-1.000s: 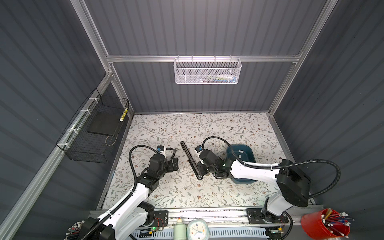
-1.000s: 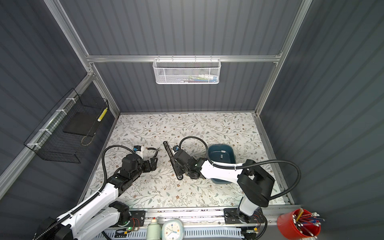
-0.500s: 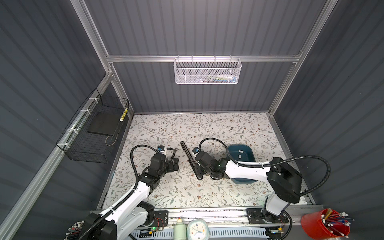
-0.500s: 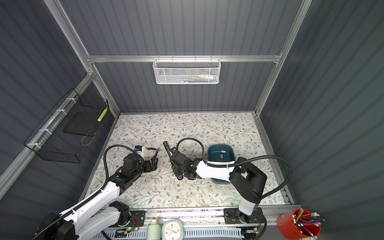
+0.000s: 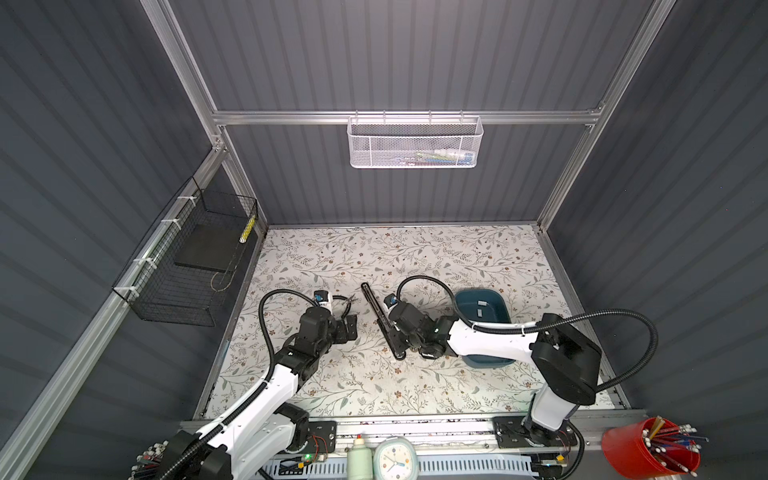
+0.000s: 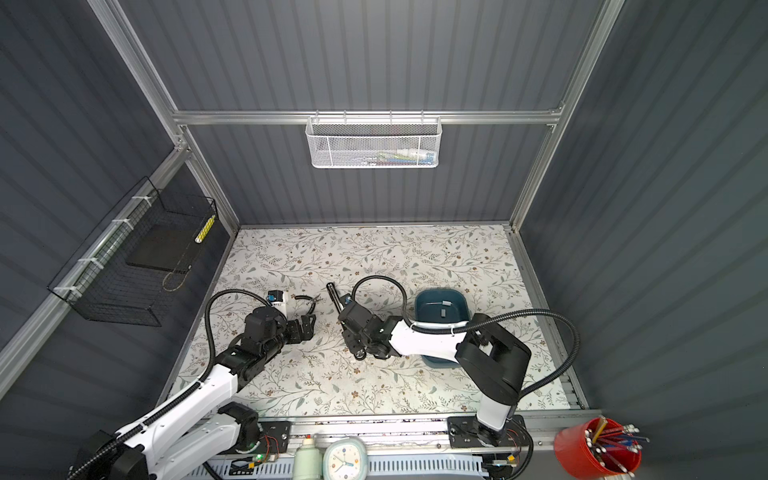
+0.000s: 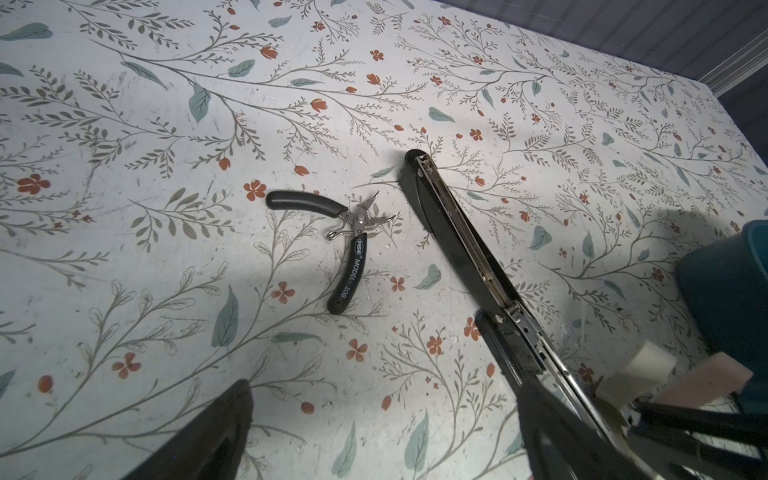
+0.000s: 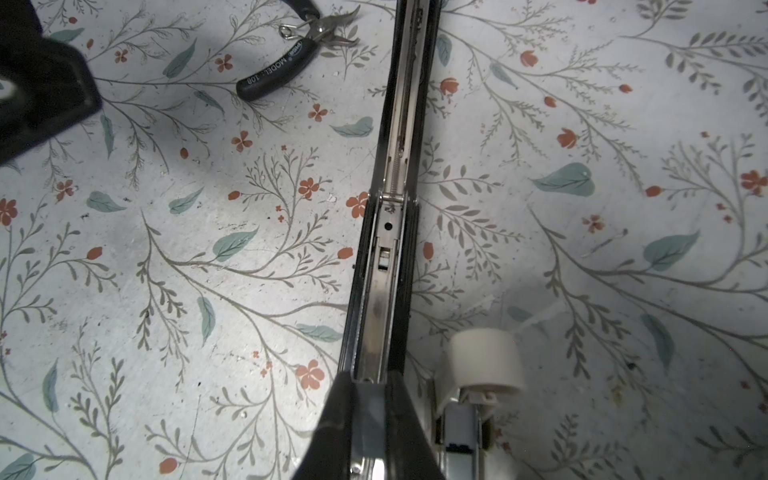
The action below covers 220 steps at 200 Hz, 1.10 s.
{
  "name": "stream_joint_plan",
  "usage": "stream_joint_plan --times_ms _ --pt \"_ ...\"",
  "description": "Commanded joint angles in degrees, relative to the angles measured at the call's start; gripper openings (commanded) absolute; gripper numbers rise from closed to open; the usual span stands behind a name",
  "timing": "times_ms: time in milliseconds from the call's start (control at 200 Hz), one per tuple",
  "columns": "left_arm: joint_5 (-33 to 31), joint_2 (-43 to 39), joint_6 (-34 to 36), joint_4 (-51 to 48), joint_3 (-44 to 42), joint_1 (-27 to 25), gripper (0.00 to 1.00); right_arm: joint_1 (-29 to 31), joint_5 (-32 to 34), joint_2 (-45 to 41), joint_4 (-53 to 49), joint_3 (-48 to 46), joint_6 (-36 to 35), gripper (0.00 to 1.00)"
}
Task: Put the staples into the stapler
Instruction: 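Lower the held strip over the black stapler's open channel, right gripper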
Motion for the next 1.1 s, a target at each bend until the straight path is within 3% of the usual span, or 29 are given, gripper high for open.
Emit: stream_joint_plan --times_ms 0,1096 --pt "-0.33 -0.87 0.07 0.29 0.77 0.19 0.99 0.16 -0.30 1.10 -1.22 1.69 0.78 0.06" --pt "-0.07 -1.79 0.07 0.29 0.39 0.20 1.00 0.26 -0.13 3.46 -1.12 1.07 1.66 0.05"
